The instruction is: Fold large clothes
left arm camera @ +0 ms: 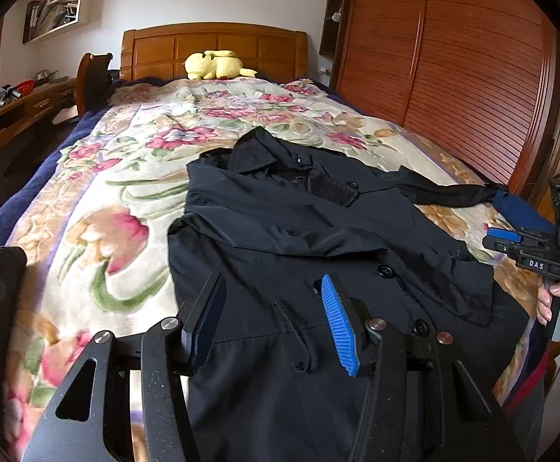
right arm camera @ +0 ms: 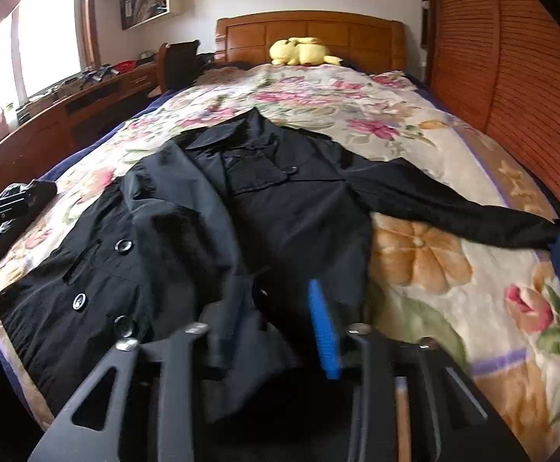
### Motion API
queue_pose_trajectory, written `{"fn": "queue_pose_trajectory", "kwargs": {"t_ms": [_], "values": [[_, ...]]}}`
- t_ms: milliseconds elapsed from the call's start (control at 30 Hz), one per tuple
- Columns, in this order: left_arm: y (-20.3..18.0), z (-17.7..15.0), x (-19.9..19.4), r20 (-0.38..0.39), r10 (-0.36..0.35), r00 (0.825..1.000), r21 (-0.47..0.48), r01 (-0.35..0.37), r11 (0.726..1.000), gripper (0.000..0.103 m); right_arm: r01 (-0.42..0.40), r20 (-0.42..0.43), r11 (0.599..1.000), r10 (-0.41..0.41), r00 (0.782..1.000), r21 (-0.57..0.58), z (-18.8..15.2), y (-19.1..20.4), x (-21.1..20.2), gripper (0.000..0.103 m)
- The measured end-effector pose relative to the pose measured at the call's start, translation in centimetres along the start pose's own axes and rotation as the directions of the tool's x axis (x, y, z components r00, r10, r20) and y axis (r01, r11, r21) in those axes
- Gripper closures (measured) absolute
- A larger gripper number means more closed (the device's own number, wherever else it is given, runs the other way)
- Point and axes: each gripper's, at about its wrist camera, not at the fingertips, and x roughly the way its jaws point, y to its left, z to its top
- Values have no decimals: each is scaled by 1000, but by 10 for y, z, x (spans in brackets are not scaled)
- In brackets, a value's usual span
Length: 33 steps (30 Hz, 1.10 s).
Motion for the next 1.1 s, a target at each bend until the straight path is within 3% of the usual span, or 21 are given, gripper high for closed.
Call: {"fn": "queue_pose_trajectory", "kwargs": {"t_ms": [67, 200, 500, 533, 567, 667, 733, 833, 900, 933, 1067, 1100], "values": [[-5, 0, 4, -4, -12, 1000, -3, 12, 1000, 50, 17, 10, 1000, -17, 1000, 9, -3, 0, -4, 50], [-18, 1, 10, -12, -25, 1000, 15, 25, 1000, 50, -13, 2, 1000, 13, 1000, 13, -12, 7, -5, 49], [-39, -6, 19, -43, -28, 999, 80, 31, 996, 50, -57, -134, 998, 62, 989, 41, -35, -2, 35, 49], [-40, -7, 20, -47, -27, 999, 83, 31, 996, 50, -85, -155, 995, 92, 984, 53, -36, -4, 40, 55], [-41, -7, 22, -51, -26, 998, 88, 31, 996, 50, -110, -166, 992, 119, 979, 65, -34, -6, 43, 69], [-43, -8, 22, -52, -24, 998, 95, 29, 995, 50, -129, -136, 990, 134, 982, 52, -28, -11, 41, 92], [-43, -9, 21, -48, -20, 999, 95, 24, 995, 50, -113, -107, 993, 115, 988, 27, -25, -13, 36, 94], [-40, -10, 23, -53, -10, 999, 89, 14, 996, 50, 5, -91, 1000, -7, 996, -27, -19, -17, 33, 94], [-39, -9, 24, -54, -3, 999, 87, 7, 996, 50, 34, -91, 999, -37, 995, -28, -18, -21, 35, 93], [-39, -9, 25, -54, 2, 999, 86, 3, 996, 50, 33, -91, 999, -35, 995, -23, -17, -23, 36, 91], [-38, -5, 25, -50, 39, 998, 99, -34, 995, 50, 100, -55, 995, -102, 993, -31, -10, -29, 34, 57], [-37, -3, 25, -46, 52, 998, 104, -47, 993, 50, 102, -29, 994, -103, 994, -29, -7, -33, 30, 53]]}}
